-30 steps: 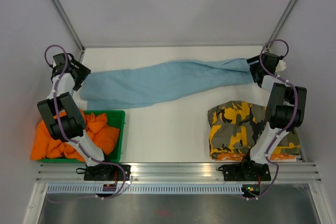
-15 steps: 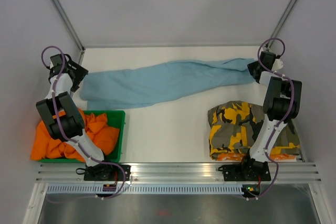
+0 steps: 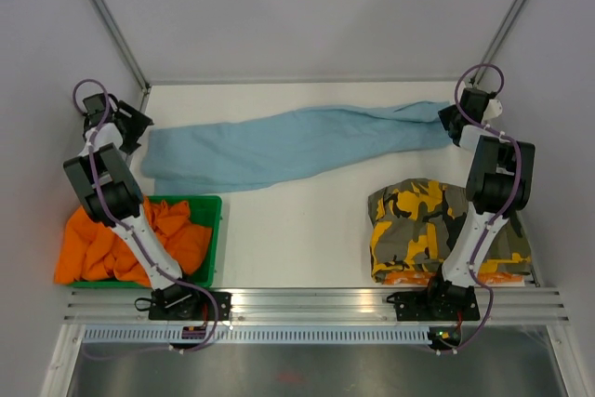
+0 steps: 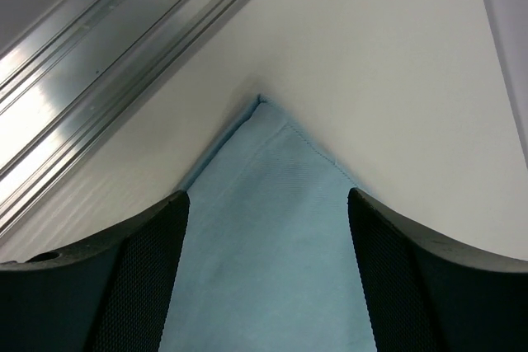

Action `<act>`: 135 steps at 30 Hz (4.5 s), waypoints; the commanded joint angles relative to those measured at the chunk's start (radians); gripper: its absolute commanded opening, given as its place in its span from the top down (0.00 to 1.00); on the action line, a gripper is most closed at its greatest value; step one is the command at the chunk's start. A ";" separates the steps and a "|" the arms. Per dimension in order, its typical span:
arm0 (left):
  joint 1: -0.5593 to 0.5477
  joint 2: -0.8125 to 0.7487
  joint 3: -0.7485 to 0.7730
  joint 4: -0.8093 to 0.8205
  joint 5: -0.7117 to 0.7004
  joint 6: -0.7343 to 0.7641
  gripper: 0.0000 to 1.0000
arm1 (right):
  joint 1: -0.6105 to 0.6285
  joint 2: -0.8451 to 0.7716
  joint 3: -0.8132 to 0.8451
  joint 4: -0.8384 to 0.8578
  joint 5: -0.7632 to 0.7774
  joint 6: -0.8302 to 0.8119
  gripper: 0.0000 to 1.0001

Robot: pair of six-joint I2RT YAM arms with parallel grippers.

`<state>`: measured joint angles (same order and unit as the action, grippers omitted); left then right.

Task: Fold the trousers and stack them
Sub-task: Fold the trousers

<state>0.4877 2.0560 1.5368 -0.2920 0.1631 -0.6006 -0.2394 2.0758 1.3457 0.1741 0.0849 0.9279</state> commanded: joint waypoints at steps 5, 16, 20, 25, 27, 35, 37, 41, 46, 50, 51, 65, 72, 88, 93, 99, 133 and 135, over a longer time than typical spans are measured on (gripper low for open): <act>-0.066 0.144 0.175 -0.017 -0.047 0.160 0.18 | 0.005 -0.010 0.027 0.079 -0.047 -0.006 1.00; -0.092 0.305 0.431 -0.232 -0.212 0.156 0.21 | 0.005 -0.020 0.003 0.085 -0.039 -0.009 1.00; -0.119 0.340 0.503 -0.321 -0.261 0.205 0.23 | 0.005 -0.023 -0.003 0.084 -0.034 -0.008 1.00; -0.141 0.326 0.464 -0.332 -0.225 0.280 0.22 | 0.005 -0.022 0.000 0.079 -0.030 -0.008 1.00; -0.141 0.332 0.468 -0.337 -0.212 0.286 0.23 | 0.005 -0.023 -0.006 0.079 -0.033 -0.004 1.00; -0.141 0.386 0.560 -0.386 -0.186 0.301 0.51 | 0.005 -0.045 -0.019 0.074 -0.020 -0.017 1.00; -0.140 0.392 0.576 -0.389 -0.191 0.303 0.59 | 0.005 -0.048 -0.019 0.071 -0.016 -0.021 1.00; -0.141 0.334 0.537 -0.354 -0.244 0.298 0.89 | 0.005 -0.056 -0.008 0.065 -0.019 -0.024 1.00; -0.140 0.201 0.484 -0.297 -0.269 0.308 0.98 | 0.003 -0.092 0.013 0.047 -0.046 -0.050 1.00; -0.140 0.049 0.405 -0.257 -0.264 0.306 0.98 | 0.003 -0.181 -0.020 0.013 -0.051 -0.109 1.00; -0.140 -0.023 0.351 -0.247 -0.269 0.306 0.98 | -0.001 -0.203 -0.029 0.004 -0.051 -0.118 1.00; -0.127 -0.479 -0.044 -0.171 -0.329 0.292 0.98 | -0.150 -0.661 -0.342 -0.231 -0.106 -0.267 1.00; -0.112 -0.563 -0.139 -0.226 -0.460 0.231 0.98 | -0.152 -0.813 -0.387 -0.402 -0.100 -0.314 1.00; -0.064 -0.611 -0.196 -0.228 -0.504 0.147 0.98 | -0.153 -1.010 -0.453 -0.562 0.082 -0.207 1.00; -0.054 -0.582 -0.127 -0.239 -0.481 0.157 0.98 | -0.153 -1.053 -0.384 -0.489 0.121 -0.199 1.00; -0.047 -0.524 -0.049 -0.263 -0.438 0.133 0.98 | -0.153 -0.898 -0.292 -0.455 0.052 -0.189 1.00; -0.026 -0.571 -0.037 -0.283 -0.432 0.196 0.98 | -0.166 -0.838 -0.344 -0.538 0.113 -0.268 1.00; -0.024 -0.509 -0.012 -0.306 -0.415 0.187 0.98 | -0.179 -0.734 -0.309 -0.544 0.110 -0.274 1.00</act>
<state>0.4355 1.4899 1.4837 -0.6468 -0.2039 -0.4248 -0.3889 1.2274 0.9718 -0.4007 0.1287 0.6582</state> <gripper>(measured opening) 0.071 0.026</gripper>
